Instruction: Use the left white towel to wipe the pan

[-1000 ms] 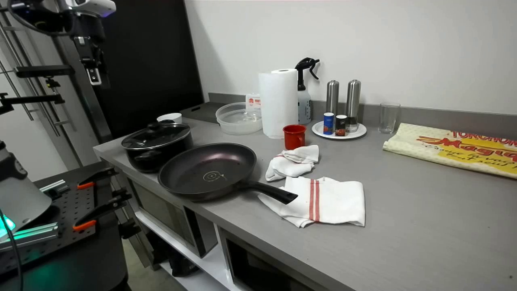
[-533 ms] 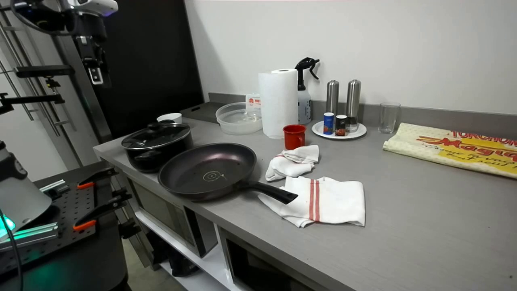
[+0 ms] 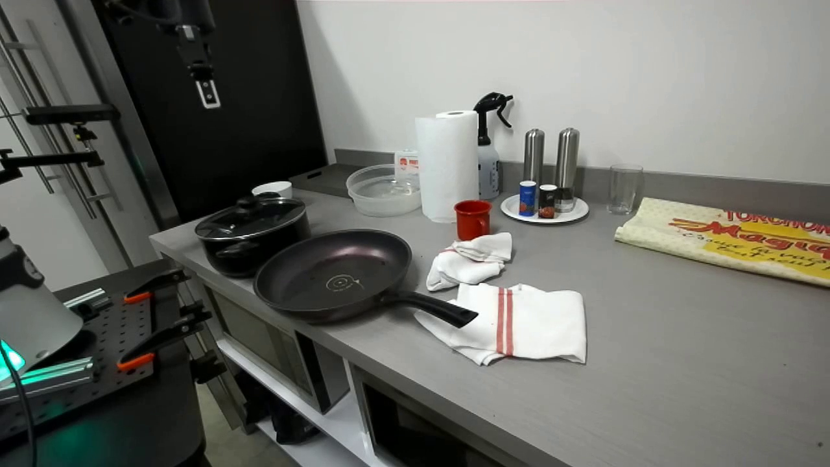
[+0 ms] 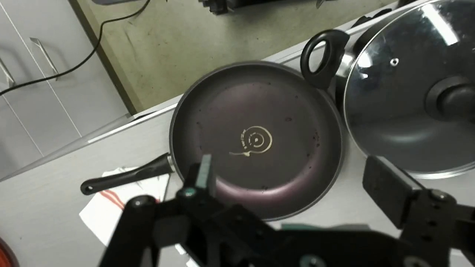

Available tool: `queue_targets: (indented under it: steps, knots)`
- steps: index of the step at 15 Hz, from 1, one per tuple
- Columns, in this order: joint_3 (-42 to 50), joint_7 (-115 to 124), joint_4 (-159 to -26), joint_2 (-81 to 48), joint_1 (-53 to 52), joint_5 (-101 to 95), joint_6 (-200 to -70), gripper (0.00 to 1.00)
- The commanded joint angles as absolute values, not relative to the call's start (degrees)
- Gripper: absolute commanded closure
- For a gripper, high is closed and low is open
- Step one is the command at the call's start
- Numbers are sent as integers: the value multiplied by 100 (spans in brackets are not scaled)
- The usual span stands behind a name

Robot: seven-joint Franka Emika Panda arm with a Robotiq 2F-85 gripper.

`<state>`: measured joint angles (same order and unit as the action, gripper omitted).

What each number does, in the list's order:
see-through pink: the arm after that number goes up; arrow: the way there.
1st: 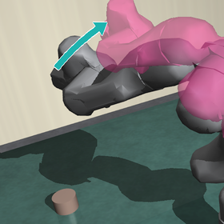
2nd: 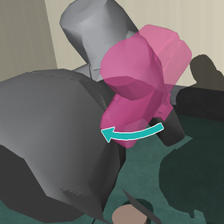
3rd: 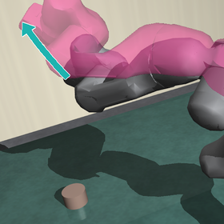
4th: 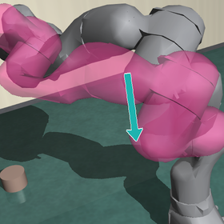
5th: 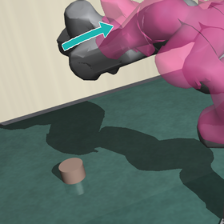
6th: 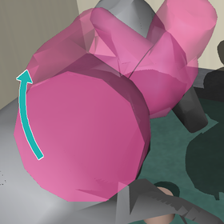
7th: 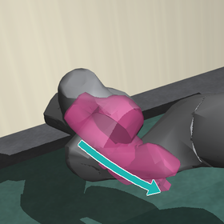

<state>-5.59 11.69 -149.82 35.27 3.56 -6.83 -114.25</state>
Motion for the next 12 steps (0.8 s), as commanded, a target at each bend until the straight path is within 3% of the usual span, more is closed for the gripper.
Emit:
queue_targets:
  steps: [1,12]
  knots:
    - [32,374,-14013,2540,523,-882,-11683,0]
    - [978,-1307,-11058,-753,787,-52,-12631,0]
